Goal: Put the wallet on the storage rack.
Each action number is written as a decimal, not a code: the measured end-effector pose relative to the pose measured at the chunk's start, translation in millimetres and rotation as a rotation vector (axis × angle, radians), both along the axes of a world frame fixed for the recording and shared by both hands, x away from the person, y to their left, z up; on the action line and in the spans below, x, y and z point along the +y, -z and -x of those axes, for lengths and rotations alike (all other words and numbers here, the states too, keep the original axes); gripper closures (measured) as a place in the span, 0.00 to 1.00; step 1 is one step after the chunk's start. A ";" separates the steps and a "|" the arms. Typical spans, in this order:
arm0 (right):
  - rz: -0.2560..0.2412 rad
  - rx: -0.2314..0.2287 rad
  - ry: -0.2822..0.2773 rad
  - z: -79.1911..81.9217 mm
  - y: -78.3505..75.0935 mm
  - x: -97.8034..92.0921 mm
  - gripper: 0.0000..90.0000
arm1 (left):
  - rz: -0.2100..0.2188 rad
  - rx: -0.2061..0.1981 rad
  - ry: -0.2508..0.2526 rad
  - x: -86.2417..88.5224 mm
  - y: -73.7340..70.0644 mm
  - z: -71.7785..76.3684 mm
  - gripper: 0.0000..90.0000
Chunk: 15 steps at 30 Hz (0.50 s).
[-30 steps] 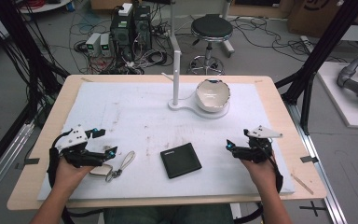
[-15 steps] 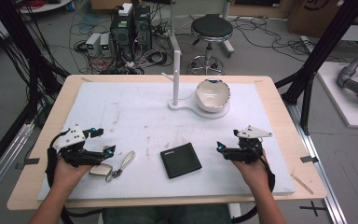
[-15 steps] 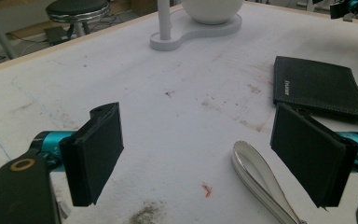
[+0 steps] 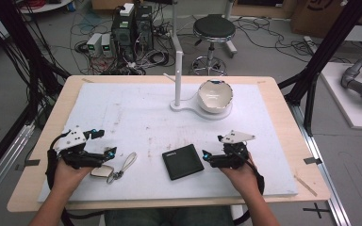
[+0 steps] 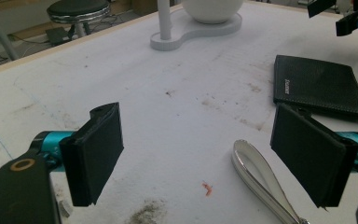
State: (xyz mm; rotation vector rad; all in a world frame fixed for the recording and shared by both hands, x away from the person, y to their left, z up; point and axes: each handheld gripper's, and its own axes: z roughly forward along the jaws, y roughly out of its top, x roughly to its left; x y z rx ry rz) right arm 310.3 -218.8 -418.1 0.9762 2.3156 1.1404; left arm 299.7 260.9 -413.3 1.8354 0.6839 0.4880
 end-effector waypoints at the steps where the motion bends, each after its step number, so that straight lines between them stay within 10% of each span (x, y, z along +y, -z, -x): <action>1: 0.005 0.004 -0.014 0.4 0.8 4.2 0.20 | -0.001 0.000 -0.002 0.2 0.0 -0.3 0.19; 15: 0.020 0.089 -0.080 -2.7 12.8 31.8 0.20 | -0.003 0.001 -0.007 0.6 0.6 -0.4 0.19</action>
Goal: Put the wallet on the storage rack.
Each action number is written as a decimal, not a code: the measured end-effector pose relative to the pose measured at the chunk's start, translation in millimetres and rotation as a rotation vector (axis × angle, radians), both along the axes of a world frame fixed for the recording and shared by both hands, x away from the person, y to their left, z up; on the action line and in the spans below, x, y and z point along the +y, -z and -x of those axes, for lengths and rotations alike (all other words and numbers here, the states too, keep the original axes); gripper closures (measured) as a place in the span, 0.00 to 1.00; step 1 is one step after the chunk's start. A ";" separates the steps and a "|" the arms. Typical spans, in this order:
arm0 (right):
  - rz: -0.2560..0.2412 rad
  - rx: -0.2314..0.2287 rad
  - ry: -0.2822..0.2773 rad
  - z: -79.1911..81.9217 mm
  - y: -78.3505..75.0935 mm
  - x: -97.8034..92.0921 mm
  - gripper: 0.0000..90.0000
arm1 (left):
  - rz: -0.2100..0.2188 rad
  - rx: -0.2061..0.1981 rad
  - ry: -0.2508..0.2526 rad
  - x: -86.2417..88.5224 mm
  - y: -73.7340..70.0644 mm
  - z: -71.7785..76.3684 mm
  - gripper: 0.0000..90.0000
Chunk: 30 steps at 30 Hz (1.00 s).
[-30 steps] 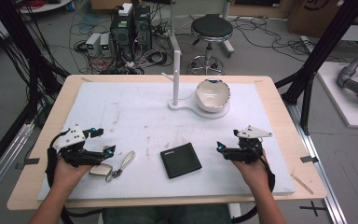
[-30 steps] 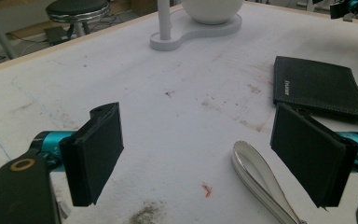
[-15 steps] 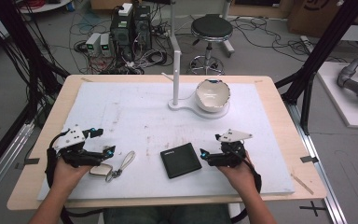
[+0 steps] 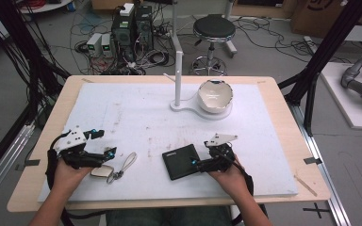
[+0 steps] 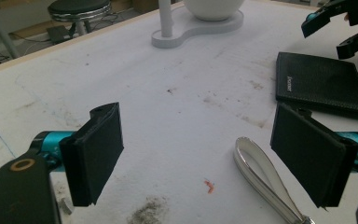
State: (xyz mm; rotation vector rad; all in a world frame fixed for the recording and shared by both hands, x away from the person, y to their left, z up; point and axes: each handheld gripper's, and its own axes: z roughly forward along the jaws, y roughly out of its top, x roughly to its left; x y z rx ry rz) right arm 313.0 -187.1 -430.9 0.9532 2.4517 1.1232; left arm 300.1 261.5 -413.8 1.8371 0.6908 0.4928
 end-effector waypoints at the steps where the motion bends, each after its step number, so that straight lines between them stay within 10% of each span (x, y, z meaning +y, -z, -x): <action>1: -0.007 0.012 0.002 -0.3 0.7 1.4 0.20 | 0.001 -0.001 0.000 0.0 -0.3 0.0 0.19; 15: -0.058 0.173 0.004 -6.8 15.7 5.4 0.32 | 0.000 0.002 0.000 1.3 0.0 -0.1 0.19; 30: -0.096 0.203 -0.014 -5.3 14.3 1.2 0.66 | -0.013 0.005 0.009 -0.8 0.9 0.4 0.19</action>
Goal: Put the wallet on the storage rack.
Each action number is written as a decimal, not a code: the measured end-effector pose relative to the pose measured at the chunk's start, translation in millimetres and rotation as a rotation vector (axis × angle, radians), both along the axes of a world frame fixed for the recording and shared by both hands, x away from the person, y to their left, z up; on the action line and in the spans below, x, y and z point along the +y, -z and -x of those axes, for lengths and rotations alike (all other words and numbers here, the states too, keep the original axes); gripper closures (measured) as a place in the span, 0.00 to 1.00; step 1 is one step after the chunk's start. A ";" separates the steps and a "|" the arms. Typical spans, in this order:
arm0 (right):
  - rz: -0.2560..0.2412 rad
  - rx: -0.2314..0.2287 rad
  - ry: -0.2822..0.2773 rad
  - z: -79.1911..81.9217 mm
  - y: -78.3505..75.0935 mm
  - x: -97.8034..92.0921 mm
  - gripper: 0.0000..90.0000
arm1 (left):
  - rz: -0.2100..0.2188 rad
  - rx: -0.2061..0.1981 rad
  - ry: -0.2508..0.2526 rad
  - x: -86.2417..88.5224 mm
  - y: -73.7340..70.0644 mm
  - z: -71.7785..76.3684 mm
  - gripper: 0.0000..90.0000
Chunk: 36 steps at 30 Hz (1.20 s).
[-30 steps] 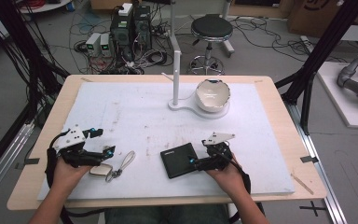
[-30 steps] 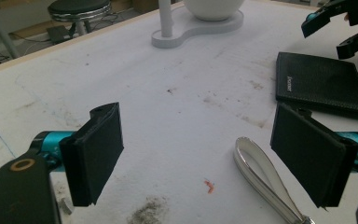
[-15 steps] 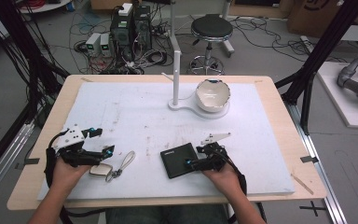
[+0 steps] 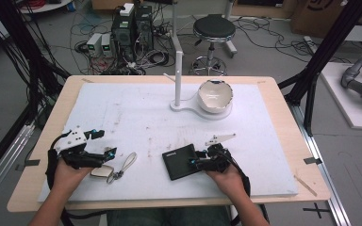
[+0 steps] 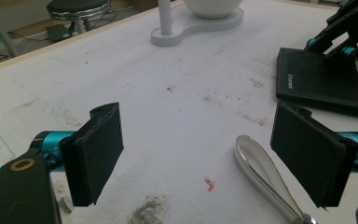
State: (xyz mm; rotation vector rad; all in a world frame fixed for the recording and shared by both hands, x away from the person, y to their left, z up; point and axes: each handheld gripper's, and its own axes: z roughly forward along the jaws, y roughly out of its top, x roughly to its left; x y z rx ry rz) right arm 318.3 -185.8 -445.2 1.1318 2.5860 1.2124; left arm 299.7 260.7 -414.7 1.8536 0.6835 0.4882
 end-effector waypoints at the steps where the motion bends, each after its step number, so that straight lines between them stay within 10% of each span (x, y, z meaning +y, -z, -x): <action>1: 0.000 -0.008 0.001 0.0 -0.2 -1.3 0.72 | -0.005 -0.001 0.000 0.0 -0.1 0.3 0.19; 22: 0.004 -0.125 -0.013 5.7 -10.8 -2.1 0.95 | -0.012 -0.004 -0.005 1.8 -0.1 0.6 0.19; 36: -0.125 -0.197 0.089 4.0 -39.8 -31.7 0.95 | -0.008 -0.005 -0.009 2.5 -0.1 0.5 0.19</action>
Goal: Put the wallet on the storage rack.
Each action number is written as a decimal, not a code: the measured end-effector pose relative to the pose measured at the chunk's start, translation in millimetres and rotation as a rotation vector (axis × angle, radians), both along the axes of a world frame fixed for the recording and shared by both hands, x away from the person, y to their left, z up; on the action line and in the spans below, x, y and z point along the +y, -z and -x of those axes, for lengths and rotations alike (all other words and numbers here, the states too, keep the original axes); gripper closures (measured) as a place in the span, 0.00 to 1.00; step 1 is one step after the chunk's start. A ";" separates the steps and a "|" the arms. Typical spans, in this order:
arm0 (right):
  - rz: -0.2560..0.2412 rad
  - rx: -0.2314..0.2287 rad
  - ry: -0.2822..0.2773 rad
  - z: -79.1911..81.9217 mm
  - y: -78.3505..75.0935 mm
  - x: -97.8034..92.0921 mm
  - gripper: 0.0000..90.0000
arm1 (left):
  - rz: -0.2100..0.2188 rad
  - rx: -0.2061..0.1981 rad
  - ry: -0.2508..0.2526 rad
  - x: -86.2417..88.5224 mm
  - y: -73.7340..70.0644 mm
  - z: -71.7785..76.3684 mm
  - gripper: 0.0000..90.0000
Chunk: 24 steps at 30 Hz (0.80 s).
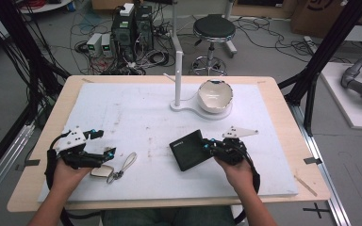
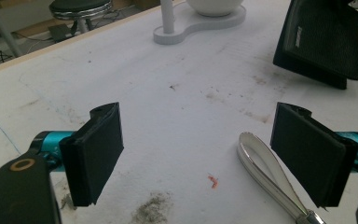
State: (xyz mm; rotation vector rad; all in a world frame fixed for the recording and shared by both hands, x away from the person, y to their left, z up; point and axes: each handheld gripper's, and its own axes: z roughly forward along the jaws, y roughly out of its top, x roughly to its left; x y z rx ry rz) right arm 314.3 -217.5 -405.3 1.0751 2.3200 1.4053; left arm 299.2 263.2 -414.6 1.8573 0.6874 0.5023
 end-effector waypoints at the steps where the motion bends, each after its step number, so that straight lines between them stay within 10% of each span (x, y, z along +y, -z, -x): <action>1: -0.011 -0.009 0.010 -0.6 -2.5 -3.1 0.95 | -0.001 -0.002 -0.002 0.5 0.0 -0.3 0.19; 24: -0.002 -0.128 0.161 -21.1 -51.5 -41.0 0.95 | -0.002 -0.001 -0.017 2.1 0.0 -0.1 0.19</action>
